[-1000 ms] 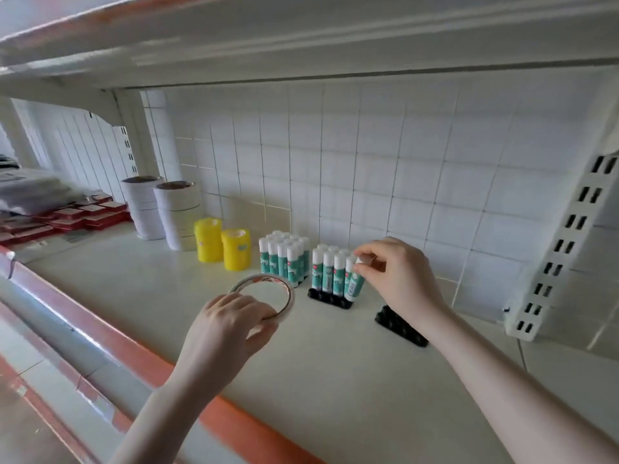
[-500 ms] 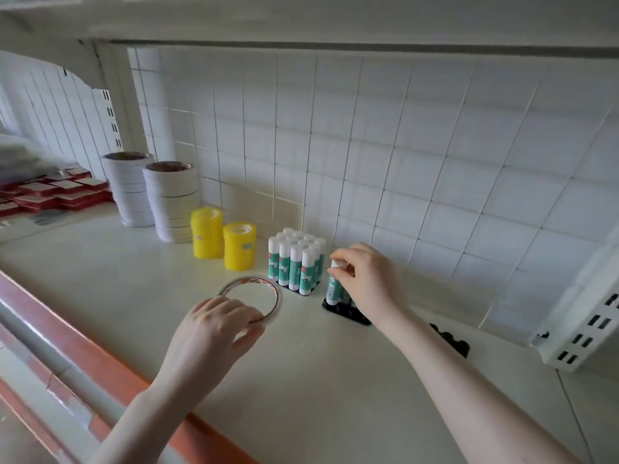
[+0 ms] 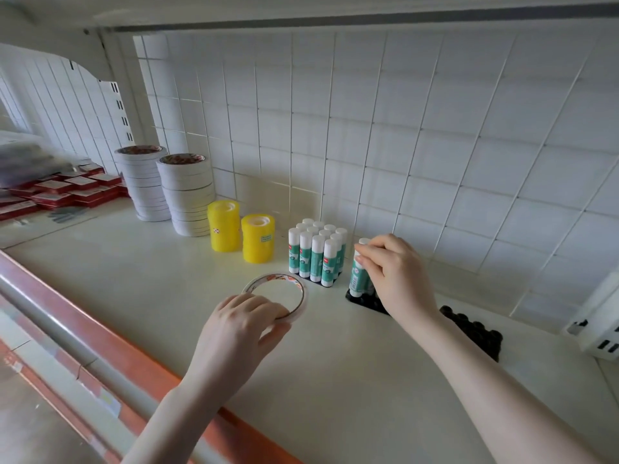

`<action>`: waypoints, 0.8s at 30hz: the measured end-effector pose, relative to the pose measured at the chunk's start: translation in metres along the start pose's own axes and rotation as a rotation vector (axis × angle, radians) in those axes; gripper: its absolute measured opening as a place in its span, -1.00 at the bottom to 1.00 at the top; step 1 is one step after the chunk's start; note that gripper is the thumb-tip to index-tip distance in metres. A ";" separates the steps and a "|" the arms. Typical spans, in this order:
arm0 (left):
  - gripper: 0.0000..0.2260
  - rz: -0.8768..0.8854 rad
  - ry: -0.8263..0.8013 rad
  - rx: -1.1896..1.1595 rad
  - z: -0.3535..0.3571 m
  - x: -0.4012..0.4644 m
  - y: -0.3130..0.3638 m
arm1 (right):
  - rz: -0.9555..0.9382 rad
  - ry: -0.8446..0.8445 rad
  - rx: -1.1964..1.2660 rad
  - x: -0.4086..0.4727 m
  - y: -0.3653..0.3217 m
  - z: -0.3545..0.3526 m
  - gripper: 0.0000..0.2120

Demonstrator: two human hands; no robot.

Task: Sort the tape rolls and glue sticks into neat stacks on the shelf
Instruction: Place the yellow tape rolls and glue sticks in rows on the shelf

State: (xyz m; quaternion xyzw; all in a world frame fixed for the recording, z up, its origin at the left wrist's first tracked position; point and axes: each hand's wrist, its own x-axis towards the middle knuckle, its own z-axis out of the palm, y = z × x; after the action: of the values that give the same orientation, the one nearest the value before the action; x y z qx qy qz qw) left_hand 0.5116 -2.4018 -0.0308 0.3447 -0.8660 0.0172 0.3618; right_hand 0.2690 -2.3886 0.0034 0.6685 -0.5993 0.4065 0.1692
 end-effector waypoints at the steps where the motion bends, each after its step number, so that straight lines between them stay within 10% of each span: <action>1: -0.78 0.001 -0.003 0.000 0.000 0.000 0.000 | 0.008 0.004 0.012 0.000 0.000 0.000 -0.85; 24: -0.76 -0.006 -0.006 0.006 0.003 0.001 -0.001 | -0.082 0.032 0.008 -0.002 0.009 0.007 -0.90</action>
State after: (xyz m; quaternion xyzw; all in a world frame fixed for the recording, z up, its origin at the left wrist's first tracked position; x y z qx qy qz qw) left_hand 0.5093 -2.4044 -0.0327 0.3484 -0.8659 0.0177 0.3584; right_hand 0.2628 -2.3942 -0.0041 0.6866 -0.5671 0.4122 0.1927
